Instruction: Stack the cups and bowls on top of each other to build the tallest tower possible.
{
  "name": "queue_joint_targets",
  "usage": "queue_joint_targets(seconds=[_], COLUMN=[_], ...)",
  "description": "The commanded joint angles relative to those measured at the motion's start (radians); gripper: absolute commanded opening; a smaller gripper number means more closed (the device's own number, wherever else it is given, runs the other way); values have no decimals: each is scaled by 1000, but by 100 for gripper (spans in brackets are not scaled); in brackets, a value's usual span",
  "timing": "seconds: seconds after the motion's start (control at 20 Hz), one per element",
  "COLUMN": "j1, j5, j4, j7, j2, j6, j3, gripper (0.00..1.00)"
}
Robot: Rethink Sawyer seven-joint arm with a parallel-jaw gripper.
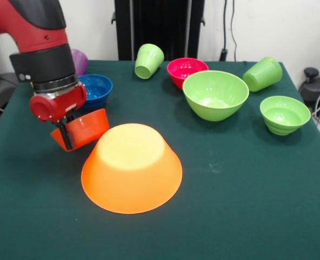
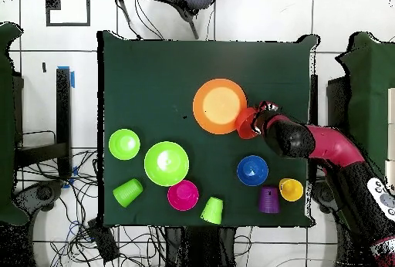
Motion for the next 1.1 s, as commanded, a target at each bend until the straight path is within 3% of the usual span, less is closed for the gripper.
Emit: queue_joint_targets(seconds=[0.05,0.3,0.65,1.1], j1=[115,121,184,380], j5=[75,105,156,122], j4=[50,52,38,-195], j7=[198,179,212,334], j2=[-134,-153,-208,19], j6=[171,175,203,172], j3=[-82,-98,-139,-345], gripper=[0,0,0,0])
